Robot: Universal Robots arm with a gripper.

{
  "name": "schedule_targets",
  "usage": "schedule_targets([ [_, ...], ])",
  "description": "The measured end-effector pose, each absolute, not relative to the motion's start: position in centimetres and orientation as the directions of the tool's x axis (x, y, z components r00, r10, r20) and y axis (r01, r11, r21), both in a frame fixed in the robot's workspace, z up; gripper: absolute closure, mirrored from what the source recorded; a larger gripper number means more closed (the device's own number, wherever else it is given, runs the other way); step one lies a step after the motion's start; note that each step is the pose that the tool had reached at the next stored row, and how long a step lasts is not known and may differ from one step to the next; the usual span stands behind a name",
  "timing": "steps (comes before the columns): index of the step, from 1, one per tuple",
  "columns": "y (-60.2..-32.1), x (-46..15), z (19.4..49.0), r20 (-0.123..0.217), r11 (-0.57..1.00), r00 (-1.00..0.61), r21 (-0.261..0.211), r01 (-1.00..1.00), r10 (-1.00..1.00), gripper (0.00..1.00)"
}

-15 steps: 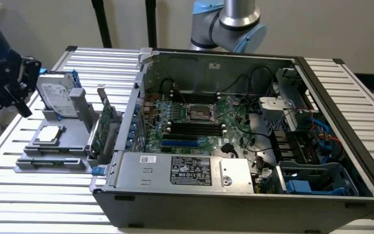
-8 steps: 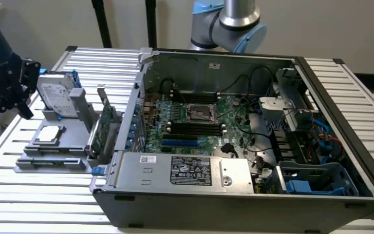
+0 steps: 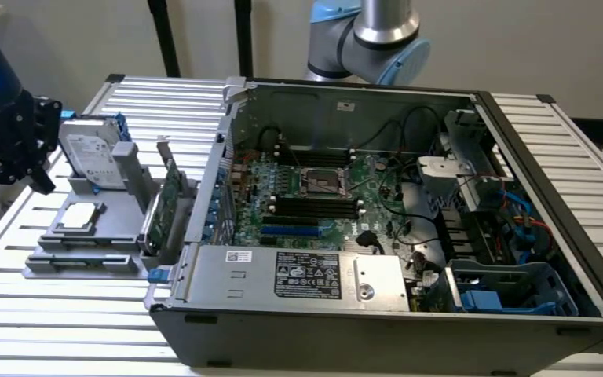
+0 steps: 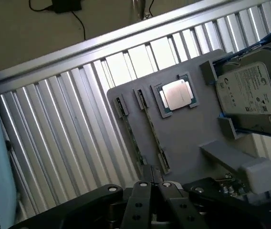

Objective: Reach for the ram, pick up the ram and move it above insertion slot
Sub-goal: 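Pick up the ram and move it above insertion slot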

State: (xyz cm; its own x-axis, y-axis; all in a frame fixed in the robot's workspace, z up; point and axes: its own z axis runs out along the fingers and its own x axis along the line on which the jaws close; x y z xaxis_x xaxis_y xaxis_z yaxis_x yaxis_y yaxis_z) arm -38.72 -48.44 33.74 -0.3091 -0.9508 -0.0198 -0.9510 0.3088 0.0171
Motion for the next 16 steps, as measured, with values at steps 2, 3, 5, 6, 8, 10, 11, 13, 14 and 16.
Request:
schedule_targets([
  [2, -48.44, -38.72, 33.71, -0.020, 0.273, -0.273, 0.017, -0.962, -0.962, 0.89],
  [3, -48.44, -38.72, 33.70, -0.020, 0.255, -0.256, 0.017, -0.967, -0.967, 0.89],
  [5, -48.44, -38.72, 33.67, -0.020, 0.221, -0.221, 0.017, -0.975, -0.975, 0.89],
  [6, -48.44, -38.72, 33.66, -0.020, 0.203, -0.203, 0.017, -0.979, -0.979, 0.89],
  [8, -48.44, -38.72, 33.64, -0.020, 0.166, -0.167, 0.017, -0.986, -0.986, 0.89],
  [10, -48.44, -38.72, 33.62, -0.020, 0.131, -0.131, 0.017, -0.991, -0.991, 0.89],
  [11, -48.44, -38.72, 33.62, -0.020, 0.114, -0.114, 0.017, -0.993, -0.993, 0.89],
  [13, -48.44, -38.72, 33.60, -0.020, 0.076, -0.077, 0.017, -0.997, -0.997, 0.89],
  [14, -48.44, -38.72, 33.59, -0.020, 0.058, -0.059, 0.017, -0.998, -0.998, 0.89],
  [16, -48.44, -38.72, 33.58, -0.020, 0.022, -0.022, 0.017, -1.000, -1.000, 0.89],
])
